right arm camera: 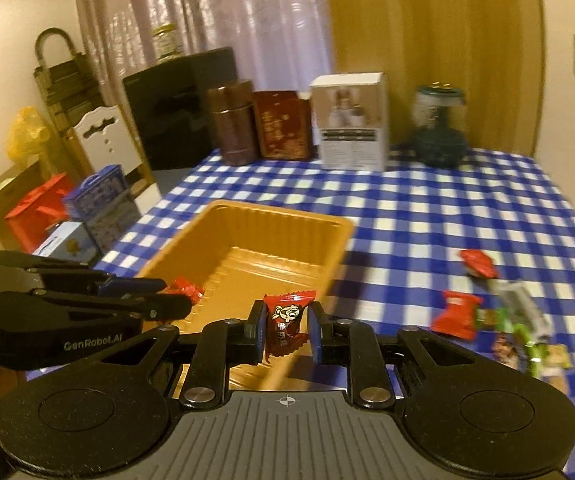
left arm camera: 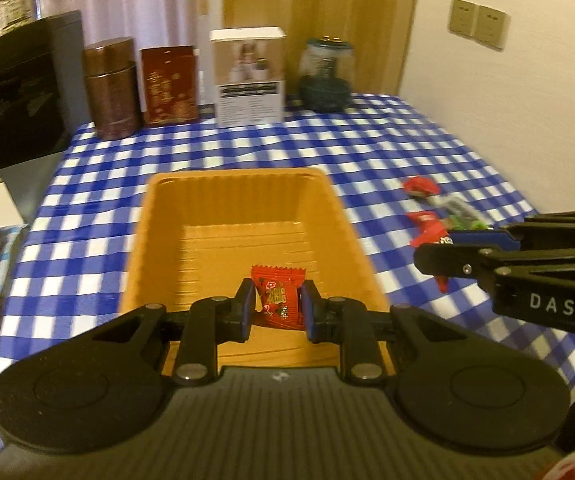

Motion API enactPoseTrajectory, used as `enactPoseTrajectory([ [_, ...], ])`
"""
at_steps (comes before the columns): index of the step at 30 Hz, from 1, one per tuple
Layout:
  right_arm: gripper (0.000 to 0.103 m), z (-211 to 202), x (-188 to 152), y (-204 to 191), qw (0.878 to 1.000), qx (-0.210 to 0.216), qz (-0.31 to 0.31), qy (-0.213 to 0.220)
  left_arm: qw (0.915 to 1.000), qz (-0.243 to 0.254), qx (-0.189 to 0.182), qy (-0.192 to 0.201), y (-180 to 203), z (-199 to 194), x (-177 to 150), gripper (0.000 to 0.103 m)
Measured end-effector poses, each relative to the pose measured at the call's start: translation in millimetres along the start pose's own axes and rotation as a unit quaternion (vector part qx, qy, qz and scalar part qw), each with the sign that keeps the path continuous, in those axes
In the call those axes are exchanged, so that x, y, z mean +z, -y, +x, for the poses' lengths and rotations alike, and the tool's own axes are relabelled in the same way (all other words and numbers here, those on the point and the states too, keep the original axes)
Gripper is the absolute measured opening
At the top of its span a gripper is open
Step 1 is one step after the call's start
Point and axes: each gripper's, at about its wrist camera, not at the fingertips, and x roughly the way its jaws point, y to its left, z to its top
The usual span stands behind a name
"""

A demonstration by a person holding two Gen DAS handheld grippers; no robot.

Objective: Organize snacks
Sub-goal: 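Carry the red candy packet with the left tool into the orange tray and release, then return the left tool to the snack pile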

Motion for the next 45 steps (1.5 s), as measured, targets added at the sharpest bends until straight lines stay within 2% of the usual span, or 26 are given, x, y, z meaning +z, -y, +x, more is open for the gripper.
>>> enactPoseTrajectory([
  [12, 0.022, 37, -4, -19, 1.000, 0.011, -0.002, -0.027, 0.9997, -0.009, 0.011, -0.019, -35, 15, -6, 0.023],
  [14, 0.022, 40, -5, -20, 0.999, 0.010, -0.001, -0.030, 0.9996, -0.010, 0.014, -0.022, -37, 18, -7, 0.027],
  [29, 0.023, 47, -4, -30, 0.999, 0.029, -0.002, -0.032, 0.9991, -0.031, 0.029, -0.010, -60, 5, -9, 0.027],
  [30, 0.025, 48, -3, -30, 0.999, 0.034, -0.001, -0.031, 0.9991, -0.030, 0.028, -0.009, -61, 5, -9, 0.027],
  [32, 0.047, 48, -2, -29, 0.999, 0.034, 0.007, -0.028, 0.9991, -0.030, 0.028, -0.009, -61, 3, -9, 0.028],
  [33, 0.070, 47, -2, -28, 0.999, 0.035, 0.013, -0.022, 0.9991, -0.031, 0.028, -0.009, -61, 3, -10, 0.028],
  [34, 0.072, 45, -2, -26, 0.999, 0.038, 0.018, -0.016, 0.9991, -0.031, 0.027, -0.009, -61, 3, -10, 0.028],
  [45, 0.072, 16, -9, -4, 0.999, 0.001, 0.037, -0.013, 0.9993, -0.033, 0.014, -0.005, -45, -3, -10, 0.031],
])
